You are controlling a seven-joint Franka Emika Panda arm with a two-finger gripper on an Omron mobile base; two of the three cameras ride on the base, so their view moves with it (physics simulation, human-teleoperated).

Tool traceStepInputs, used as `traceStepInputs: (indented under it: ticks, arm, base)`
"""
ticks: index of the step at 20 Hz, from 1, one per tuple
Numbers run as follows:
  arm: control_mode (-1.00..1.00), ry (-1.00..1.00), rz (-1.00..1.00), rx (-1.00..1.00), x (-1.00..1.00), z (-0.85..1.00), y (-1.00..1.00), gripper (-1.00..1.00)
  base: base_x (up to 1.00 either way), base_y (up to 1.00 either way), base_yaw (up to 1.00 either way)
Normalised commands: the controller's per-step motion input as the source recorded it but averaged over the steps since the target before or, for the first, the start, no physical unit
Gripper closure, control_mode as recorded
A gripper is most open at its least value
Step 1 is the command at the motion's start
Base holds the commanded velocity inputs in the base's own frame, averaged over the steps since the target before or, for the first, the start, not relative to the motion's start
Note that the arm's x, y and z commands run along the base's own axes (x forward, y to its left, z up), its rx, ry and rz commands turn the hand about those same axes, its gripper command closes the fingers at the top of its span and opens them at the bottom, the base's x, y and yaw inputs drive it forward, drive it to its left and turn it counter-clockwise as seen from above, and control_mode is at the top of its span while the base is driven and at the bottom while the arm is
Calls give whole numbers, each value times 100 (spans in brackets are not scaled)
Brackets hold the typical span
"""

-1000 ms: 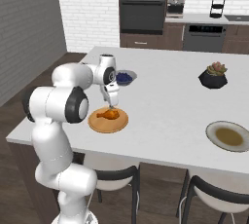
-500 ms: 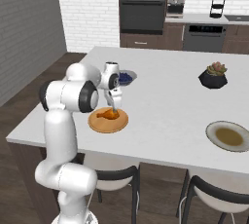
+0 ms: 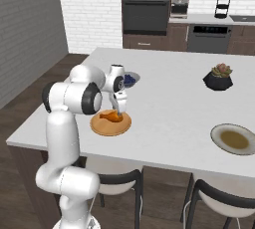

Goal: Pick the chicken drumstick and avocado from their plates and place them in the bowl. Then put the bowl in the fridge.

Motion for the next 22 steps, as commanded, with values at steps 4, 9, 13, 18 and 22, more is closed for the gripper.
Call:
traceStepInputs:
  ticks: [4,9,13,18,22]
  arm:
    - [-100,7,-12,0,-47,-15,0,-100]
    - [-100,8,-11,0,-32,-8,14,-100]
    - [-100,-1,-7,0,-2,-10,23,-100]
    - [-100,-15,-1,-1,0,-40,2,-100]
    - [-100,-28,0,0,-5,-66,0,-100]
  base:
    - [0,0,0]
    - [0,0,0]
    - [0,0,0]
    - [0,0,0]
    - [0,0,0]
